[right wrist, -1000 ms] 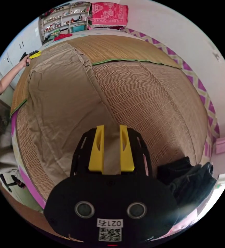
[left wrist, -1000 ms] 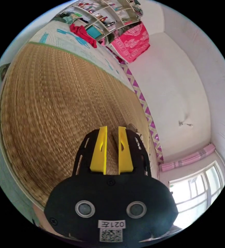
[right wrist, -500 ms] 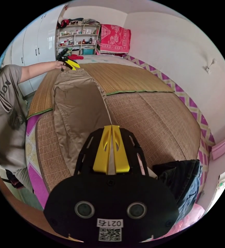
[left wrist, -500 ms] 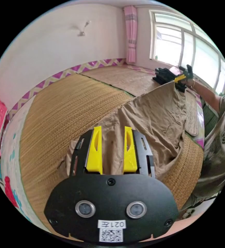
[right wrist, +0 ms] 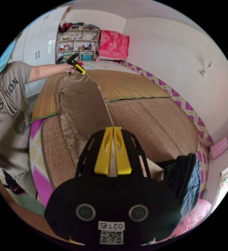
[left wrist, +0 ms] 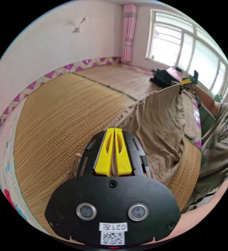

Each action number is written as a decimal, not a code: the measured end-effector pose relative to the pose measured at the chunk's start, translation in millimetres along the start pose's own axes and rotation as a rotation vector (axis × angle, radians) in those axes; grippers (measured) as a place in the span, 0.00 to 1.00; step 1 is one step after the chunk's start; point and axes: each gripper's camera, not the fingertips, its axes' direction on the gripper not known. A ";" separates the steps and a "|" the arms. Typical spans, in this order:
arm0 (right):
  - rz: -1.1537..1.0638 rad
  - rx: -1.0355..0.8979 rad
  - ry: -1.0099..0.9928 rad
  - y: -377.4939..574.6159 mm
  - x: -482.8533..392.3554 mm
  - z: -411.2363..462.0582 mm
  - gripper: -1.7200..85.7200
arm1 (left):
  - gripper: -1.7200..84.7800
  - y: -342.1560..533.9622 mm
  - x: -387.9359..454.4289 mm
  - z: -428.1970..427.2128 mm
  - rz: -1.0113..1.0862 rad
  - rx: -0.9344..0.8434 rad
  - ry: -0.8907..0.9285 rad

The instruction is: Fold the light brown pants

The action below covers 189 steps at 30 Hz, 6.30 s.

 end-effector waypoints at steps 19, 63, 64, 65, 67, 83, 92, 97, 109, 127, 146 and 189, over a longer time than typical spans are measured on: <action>0.167 0.153 -0.325 236.1 -235.0 -159.9 0.01 | 0.01 435.0 188.3 -188.7 -0.349 0.281 0.246; 0.631 -0.173 0.017 101.9 -37.7 -205.6 0.01 | 0.01 432.1 68.2 -77.1 -0.653 0.449 0.556; 0.604 -0.249 0.042 99.2 -50.1 -199.7 0.01 | 0.01 418.0 69.4 -76.9 -0.612 0.449 0.518; 0.583 -0.328 0.068 98.6 -59.7 -188.6 0.01 | 0.01 410.6 68.8 -75.9 -0.592 0.448 0.494; 0.591 -0.299 0.115 98.0 -66.6 -189.3 0.01 | 0.01 387.7 61.8 -71.1 -0.536 0.500 0.369; 0.539 -0.339 0.295 28.2 -99.6 -196.7 0.01 | 0.01 448.9 3.9 29.1 -0.991 0.178 0.389; 0.653 -0.154 0.389 72.8 -179.6 -290.0 0.01 | 0.01 480.8 35.8 -17.0 -1.085 0.330 0.279; 0.603 -0.333 0.329 80.4 -241.6 -280.2 0.01 | 0.01 498.6 70.0 -52.8 -1.077 0.535 0.367; 0.949 0.100 0.308 190.0 -332.2 -383.6 0.02 | 0.01 517.9 260.2 -165.8 -0.709 0.578 0.343; 1.624 0.629 -0.244 427.6 -483.9 -344.1 0.12 | 0.19 682.6 341.7 -208.8 -1.127 0.581 0.171; 1.665 0.710 -0.297 510.2 -523.8 -271.1 0.03 | 0.17 741.1 271.5 -180.8 -1.324 0.589 0.276; 1.522 0.339 -0.367 355.8 -24.8 -4.2 0.02 | 0.01 127.8 -219.1 34.5 -0.860 -0.094 0.053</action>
